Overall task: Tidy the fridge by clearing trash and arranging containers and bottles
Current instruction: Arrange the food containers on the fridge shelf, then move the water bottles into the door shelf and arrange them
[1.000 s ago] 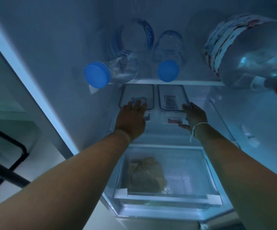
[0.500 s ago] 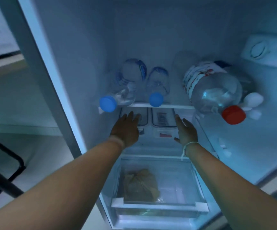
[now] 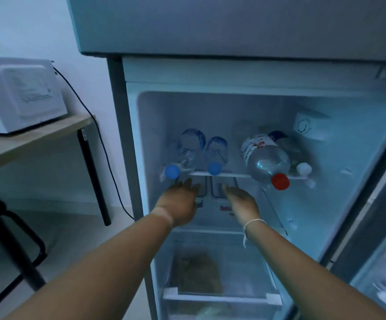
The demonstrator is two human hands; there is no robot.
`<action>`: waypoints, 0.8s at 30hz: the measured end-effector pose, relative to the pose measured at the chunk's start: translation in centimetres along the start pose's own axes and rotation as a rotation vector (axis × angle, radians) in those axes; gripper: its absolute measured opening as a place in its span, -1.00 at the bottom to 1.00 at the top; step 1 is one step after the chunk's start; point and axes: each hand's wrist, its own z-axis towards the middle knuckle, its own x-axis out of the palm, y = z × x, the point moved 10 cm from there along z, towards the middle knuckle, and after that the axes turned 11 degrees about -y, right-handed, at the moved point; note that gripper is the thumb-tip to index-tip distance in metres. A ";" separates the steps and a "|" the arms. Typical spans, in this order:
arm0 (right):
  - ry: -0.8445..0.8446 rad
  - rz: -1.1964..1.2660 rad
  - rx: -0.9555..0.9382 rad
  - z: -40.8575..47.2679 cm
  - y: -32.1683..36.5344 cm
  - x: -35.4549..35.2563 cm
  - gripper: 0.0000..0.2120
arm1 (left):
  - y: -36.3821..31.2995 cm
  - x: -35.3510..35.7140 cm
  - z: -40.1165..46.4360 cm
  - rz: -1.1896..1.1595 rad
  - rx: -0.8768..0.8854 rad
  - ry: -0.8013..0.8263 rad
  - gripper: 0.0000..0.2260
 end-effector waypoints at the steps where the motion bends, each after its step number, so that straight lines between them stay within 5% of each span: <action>1: 0.003 0.006 -0.008 -0.4 0.3 0.0 -0.75 | 0.0 -0.7 -0.4 -0.001 0.000 -0.008 -0.51; 6: 0.010 0.031 -0.096 -2.3 3.0 -0.5 -0.43 | -0.1 -3.4 -1.8 0.031 0.031 -0.084 -0.56; 14: -0.038 -0.006 -0.153 -3.6 6.0 -2.4 -0.54 | -0.9 -8.3 -2.2 0.064 0.092 -0.286 -0.68; 24: -0.123 0.006 -0.239 -0.9 9.2 -1.5 -0.65 | 2.4 -10.2 1.5 -0.005 -0.098 -0.361 -0.61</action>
